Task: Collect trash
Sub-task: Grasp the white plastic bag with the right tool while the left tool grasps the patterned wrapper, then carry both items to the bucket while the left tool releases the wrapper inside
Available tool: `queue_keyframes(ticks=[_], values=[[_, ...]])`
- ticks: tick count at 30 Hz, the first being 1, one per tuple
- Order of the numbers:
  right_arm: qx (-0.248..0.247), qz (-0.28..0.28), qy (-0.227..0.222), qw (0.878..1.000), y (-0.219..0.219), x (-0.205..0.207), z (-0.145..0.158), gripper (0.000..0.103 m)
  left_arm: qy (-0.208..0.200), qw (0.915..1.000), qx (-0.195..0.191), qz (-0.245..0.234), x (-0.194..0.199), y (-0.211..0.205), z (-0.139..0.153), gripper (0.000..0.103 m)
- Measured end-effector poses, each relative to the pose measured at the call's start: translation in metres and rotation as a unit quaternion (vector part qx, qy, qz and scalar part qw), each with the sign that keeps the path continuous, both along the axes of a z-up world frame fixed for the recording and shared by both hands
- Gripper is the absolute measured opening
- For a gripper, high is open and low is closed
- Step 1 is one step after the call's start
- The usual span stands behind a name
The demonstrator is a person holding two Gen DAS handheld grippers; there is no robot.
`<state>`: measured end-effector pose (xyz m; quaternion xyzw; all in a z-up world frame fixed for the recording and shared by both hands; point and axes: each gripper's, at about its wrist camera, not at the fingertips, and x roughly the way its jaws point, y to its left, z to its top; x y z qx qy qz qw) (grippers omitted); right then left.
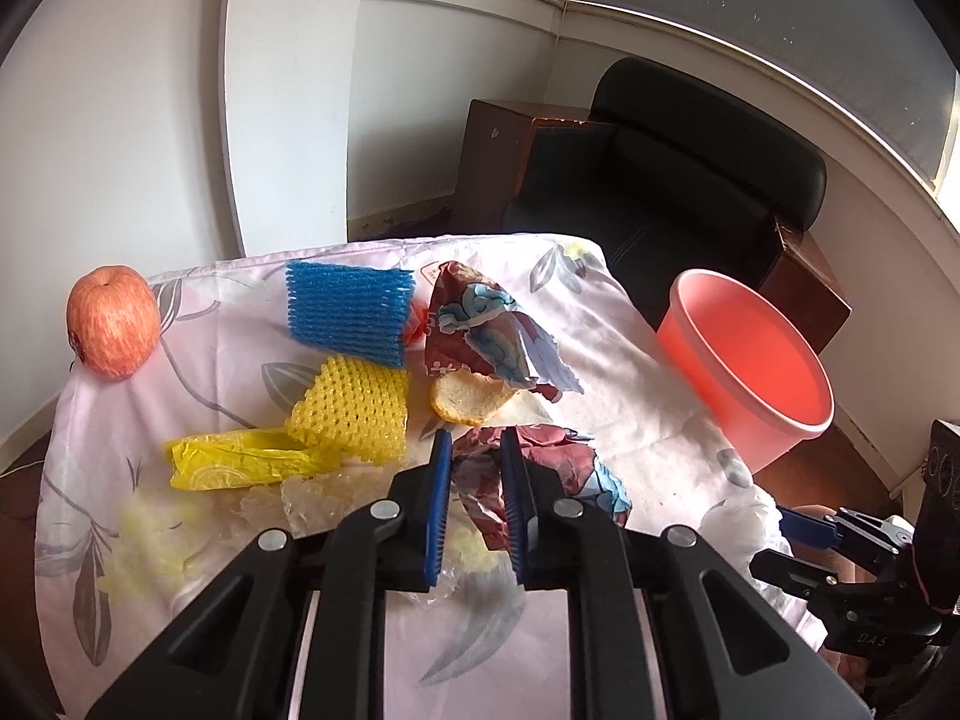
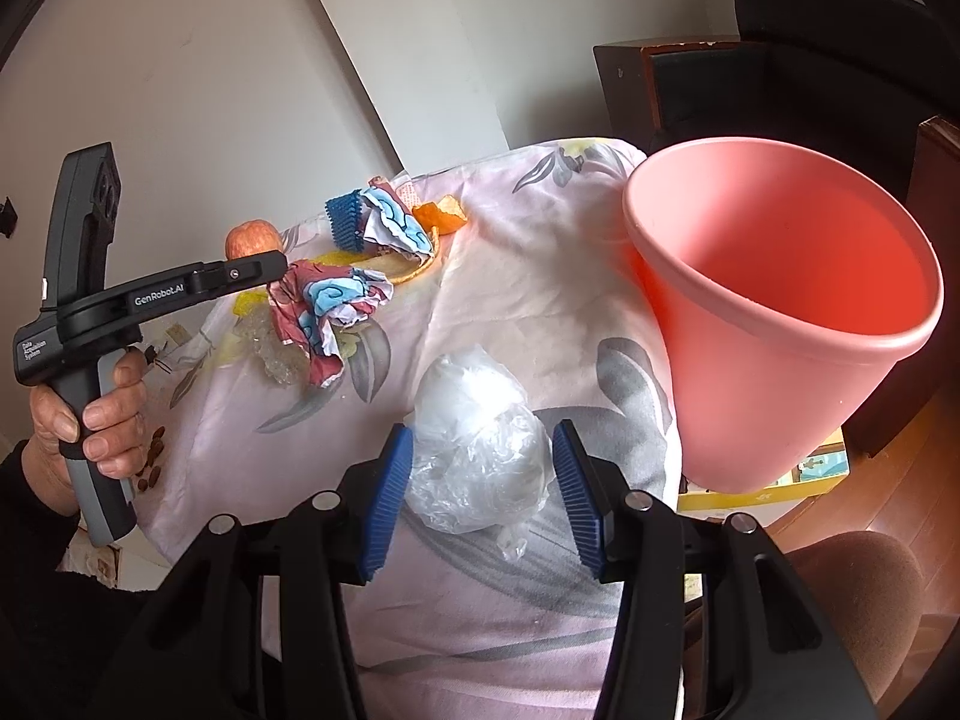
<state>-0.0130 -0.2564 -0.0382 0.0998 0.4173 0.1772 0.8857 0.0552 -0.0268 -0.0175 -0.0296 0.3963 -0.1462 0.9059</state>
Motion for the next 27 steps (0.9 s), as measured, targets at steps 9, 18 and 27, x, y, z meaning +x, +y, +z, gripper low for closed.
queue_keyframes(ticks=[9, 18, 27], values=[[0.02, -0.008, -0.018, 1.0, -0.006, -0.007, 0.01, 0.028, 0.001, 0.9978, -0.065, 0.015, 0.0, 0.012, 0.028, 0.015], [0.025, -0.013, -0.046, 0.999, -0.013, -0.016, 0.018, 0.015, -0.008, 0.9977, -0.066, 0.01, 0.001, 0.0, 0.039, 0.015], [0.042, -0.046, -0.076, 0.995, -0.034, -0.02, 0.034, 0.015, -0.019, 0.998, -0.059, -0.014, 0.005, -0.023, 0.046, 0.015]])
